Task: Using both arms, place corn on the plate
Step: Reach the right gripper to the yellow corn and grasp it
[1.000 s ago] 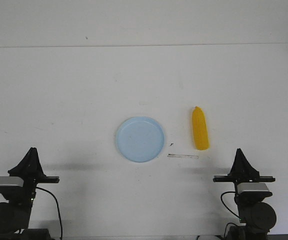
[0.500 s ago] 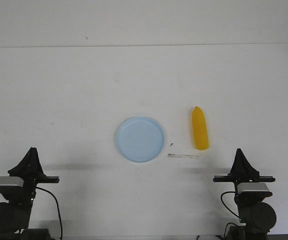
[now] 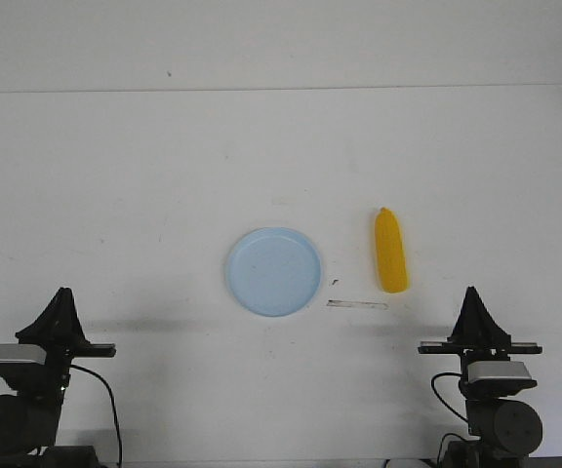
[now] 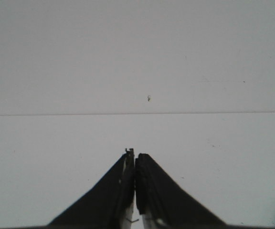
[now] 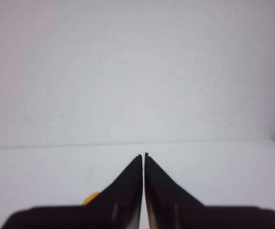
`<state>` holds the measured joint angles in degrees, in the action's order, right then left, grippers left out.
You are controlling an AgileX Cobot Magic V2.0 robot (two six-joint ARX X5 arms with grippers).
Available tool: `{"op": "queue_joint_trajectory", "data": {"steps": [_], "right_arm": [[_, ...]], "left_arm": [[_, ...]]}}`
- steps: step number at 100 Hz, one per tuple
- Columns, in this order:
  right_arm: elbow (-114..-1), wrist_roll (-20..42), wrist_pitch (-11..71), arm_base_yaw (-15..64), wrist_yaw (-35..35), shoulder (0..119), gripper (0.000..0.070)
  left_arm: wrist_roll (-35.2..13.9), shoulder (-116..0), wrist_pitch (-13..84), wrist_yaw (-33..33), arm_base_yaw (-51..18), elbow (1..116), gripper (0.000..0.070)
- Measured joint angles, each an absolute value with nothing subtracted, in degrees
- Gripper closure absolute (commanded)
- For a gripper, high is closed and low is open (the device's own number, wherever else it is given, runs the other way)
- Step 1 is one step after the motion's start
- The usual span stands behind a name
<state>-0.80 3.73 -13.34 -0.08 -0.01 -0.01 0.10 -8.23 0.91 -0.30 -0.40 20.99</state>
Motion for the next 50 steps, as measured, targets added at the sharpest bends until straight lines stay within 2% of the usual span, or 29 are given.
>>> {"op": "queue_joint_trajectory", "data": {"steps": [26,50], "right_arm": [[-6.9,6.4,-4.9,0.8,-3.0,4.0,0.0695],[-15.1,7.4,3.9,3.4,-3.0,16.6,0.0696]], "left_arm": [[0.1,-8.2,0.9,-0.3,-0.4,21.0,0.0698],[0.1,-8.2,0.9,-0.3,-0.4,21.0,0.0698]]}}
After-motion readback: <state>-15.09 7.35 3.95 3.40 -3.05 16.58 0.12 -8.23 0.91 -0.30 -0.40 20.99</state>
